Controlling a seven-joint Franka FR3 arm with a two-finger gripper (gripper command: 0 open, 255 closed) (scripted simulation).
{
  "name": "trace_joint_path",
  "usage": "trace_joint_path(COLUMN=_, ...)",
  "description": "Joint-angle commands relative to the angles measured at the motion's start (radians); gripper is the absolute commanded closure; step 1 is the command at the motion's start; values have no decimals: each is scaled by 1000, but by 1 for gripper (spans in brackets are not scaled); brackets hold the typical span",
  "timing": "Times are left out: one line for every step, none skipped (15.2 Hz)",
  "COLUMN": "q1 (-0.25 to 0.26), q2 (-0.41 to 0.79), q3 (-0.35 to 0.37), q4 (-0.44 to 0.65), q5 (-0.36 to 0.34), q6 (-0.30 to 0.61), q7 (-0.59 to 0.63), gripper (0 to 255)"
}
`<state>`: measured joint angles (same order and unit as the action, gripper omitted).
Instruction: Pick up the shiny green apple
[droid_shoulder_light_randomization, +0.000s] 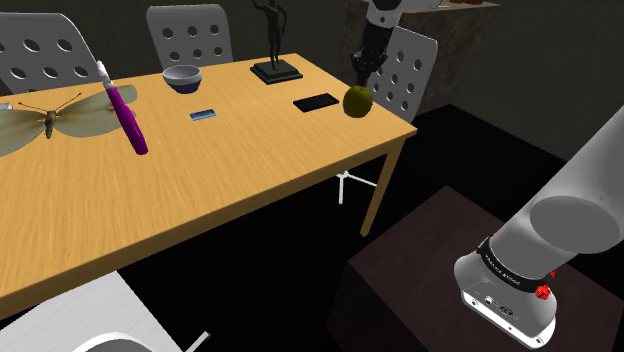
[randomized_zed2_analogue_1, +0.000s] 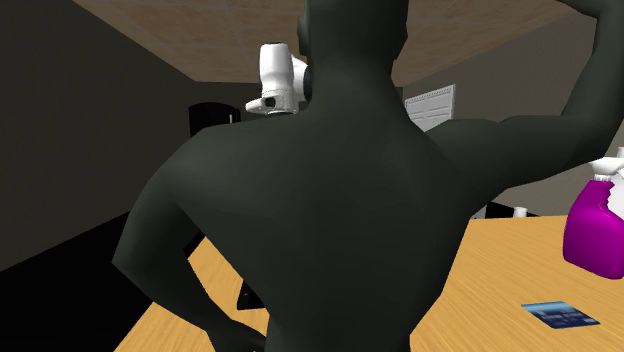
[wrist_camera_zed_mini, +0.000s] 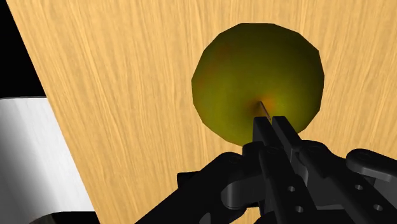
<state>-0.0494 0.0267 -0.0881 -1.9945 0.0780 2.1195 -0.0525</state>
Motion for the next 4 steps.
trace_joint_path(q1=0, q2=-6, q3=0, q4=18, q5=-2, q6=-24, q7=3, gripper=255)
trace_joint_path(q1=0, q2=-9, q3=0, q4=28, q5=-3, q6=-37, q7=4, gripper=255)
trace_joint_path(q1=0, q2=-10, q3=0, q4=29, q5=-3, q6=-39, q7=5, gripper=255)
trace_joint_path(q1=0, q2=-10, q3=0, q4=29, q5=-3, q6=-39, q7=5, gripper=255)
